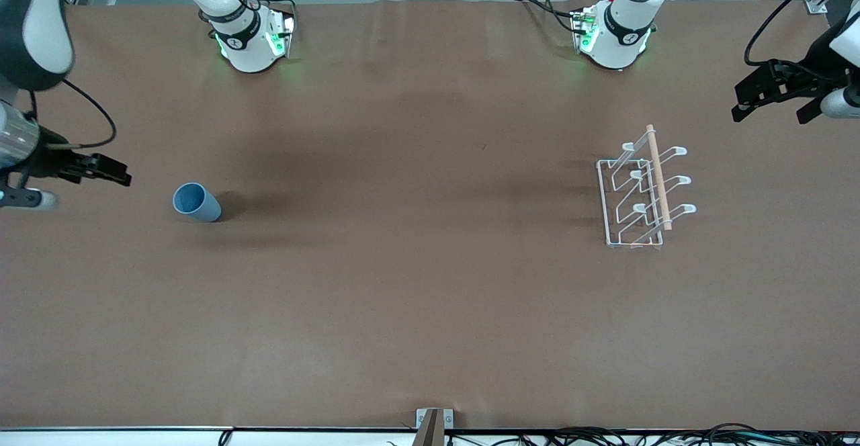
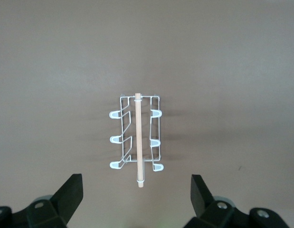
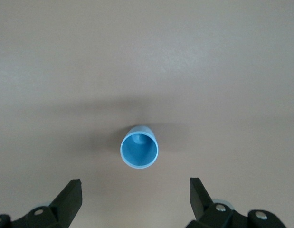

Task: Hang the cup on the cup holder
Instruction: 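Reach the right gripper toward the light blue cup, then close the right gripper on the blue cup rim and lift it, then carry the blue cup with the right gripper toward the table middle, then move the left gripper to the cup while the right gripper holds it, then grasp the blue cup body with the left gripper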

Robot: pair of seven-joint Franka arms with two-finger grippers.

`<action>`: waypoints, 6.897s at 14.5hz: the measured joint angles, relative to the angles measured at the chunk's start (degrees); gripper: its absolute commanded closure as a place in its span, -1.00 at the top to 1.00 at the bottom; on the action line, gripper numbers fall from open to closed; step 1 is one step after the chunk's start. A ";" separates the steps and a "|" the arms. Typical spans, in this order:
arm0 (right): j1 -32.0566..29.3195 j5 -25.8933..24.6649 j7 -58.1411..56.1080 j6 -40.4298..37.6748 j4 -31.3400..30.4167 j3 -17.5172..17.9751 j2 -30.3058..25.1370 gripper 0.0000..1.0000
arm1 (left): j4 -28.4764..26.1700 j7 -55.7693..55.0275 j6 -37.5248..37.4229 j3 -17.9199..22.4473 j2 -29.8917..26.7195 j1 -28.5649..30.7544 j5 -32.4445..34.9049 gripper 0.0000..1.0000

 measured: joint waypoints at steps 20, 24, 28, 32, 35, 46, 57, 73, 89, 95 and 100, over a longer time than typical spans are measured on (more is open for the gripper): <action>-3.20 -0.03 -8.87 27.18 -17.22 -0.44 14.14 0.11 | -1.90 0.00 1.19 -0.03 1.00 0.01 0.00 1.00; -3.20 -0.03 -8.90 27.13 -17.64 -0.37 14.17 -0.75 | -1.90 0.00 1.64 0.02 1.42 0.13 0.00 1.00; -3.22 0.14 -8.86 26.85 -17.79 -0.37 14.16 -0.99 | -1.88 0.00 1.67 0.01 1.57 0.24 0.00 1.00; -3.40 0.75 -8.86 26.92 -17.49 -0.39 14.12 -0.99 | -1.71 0.00 1.71 -0.24 1.56 0.05 0.00 1.00; -3.59 0.87 -8.84 26.92 -15.56 -0.47 13.61 -0.99 | -1.72 0.00 1.71 -0.35 1.56 -0.02 0.00 1.00; -2.31 13.27 -8.62 16.10 -7.31 0.77 6.07 -0.99 | -1.55 0.00 1.71 -0.43 1.55 -0.14 0.00 1.00; 1.64 53.10 -8.34 5.50 -7.81 14.04 5.22 -0.99 | -1.49 0.09 1.72 -0.26 1.55 0.12 0.00 1.00; 4.69 75.39 -8.10 -2.84 -13.62 22.92 5.23 -0.99 | -1.59 27.73 4.35 -1.91 4.48 -17.42 -0.14 0.99; 6.44 77.57 -8.10 0.04 -13.90 23.45 5.24 -0.99 | 2.38 31.51 20.61 -23.19 21.62 -22.01 -7.43 1.00; 6.64 77.64 -8.10 0.34 -13.90 23.51 5.24 -0.99 | 4.91 29.98 27.12 -23.23 26.10 -24.22 -7.43 1.00; 6.69 77.64 -8.10 0.39 -13.90 23.55 5.24 -0.99 | 4.91 29.54 28.34 -23.25 26.96 -25.35 -7.43 0.66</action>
